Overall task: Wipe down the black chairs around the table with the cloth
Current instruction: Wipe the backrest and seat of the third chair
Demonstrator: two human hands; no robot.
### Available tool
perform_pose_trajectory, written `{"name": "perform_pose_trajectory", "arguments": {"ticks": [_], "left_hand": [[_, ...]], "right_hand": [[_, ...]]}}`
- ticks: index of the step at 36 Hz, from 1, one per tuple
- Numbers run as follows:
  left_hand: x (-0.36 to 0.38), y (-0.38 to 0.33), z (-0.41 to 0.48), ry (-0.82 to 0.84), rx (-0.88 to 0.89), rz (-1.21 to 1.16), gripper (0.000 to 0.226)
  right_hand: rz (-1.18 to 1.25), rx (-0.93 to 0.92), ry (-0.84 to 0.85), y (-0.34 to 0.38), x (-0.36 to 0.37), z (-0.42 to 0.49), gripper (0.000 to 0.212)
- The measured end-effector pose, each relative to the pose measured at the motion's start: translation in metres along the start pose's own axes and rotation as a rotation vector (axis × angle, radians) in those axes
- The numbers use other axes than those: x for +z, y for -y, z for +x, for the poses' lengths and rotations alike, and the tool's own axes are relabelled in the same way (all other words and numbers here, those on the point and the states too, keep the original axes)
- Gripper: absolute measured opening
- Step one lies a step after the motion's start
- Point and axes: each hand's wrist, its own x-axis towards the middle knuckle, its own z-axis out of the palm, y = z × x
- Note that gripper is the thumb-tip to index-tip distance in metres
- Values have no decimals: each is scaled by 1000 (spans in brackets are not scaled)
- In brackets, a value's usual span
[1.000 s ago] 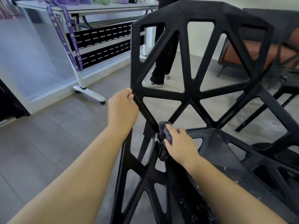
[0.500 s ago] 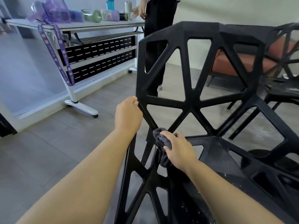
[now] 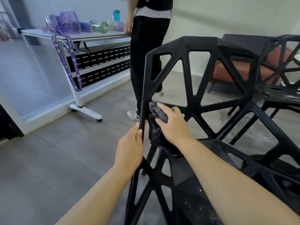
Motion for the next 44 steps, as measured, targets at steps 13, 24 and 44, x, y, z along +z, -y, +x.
{"name": "perform_pose_trajectory", "arguments": {"ticks": [13, 24, 44], "left_hand": [[0, 14, -17, -73, 30, -87, 26], [-1, 13, -18, -38, 23, -101, 26], [-30, 36, -53, 95, -7, -123, 24]], "right_hand": [[155, -182, 182, 3, 20, -42, 46], [108, -225, 84, 36, 18, -12, 43], [353, -55, 183, 25, 17, -121, 35]]}}
